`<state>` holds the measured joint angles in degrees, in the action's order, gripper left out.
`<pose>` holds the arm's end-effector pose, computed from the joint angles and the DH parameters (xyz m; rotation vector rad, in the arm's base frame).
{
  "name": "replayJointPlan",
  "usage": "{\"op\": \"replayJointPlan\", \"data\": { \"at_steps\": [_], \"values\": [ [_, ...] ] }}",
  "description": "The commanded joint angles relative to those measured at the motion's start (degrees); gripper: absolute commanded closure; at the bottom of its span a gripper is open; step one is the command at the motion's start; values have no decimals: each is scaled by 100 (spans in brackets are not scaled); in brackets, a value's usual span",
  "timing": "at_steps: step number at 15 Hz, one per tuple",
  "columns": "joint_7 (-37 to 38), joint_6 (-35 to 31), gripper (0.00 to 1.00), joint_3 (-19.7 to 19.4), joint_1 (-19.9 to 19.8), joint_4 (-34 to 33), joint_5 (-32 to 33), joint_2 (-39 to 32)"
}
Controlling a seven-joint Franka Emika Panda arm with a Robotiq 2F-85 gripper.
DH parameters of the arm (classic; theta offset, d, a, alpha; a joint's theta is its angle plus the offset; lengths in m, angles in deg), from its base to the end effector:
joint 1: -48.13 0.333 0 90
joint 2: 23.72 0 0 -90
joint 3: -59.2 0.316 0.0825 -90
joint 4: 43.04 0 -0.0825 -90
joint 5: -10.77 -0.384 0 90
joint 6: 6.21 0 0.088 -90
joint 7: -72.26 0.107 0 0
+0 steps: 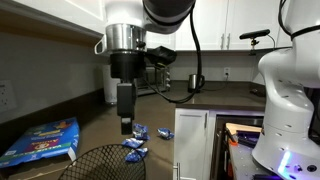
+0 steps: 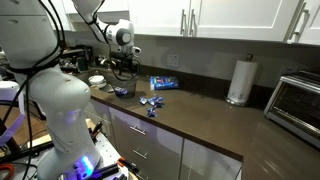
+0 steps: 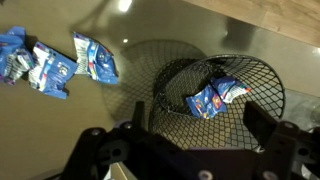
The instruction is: Remove a packet from the bin and put it on the counter
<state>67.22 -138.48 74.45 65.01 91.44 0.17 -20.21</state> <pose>0.4194 0.2680 0.3581 -2.9144 -0.7835 0.0116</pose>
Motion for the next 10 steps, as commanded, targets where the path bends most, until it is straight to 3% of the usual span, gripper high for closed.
{"op": "replayJointPlan", "data": {
  "at_steps": [1,4,10],
  "values": [
    [-49,-456,0,48,-6,-557,-204,-720],
    [-154,-604,0,87,-43,-950,-329,-1227],
    [-463,-352,0,353,-170,-1339,-1198,-1940]
  ]
}}
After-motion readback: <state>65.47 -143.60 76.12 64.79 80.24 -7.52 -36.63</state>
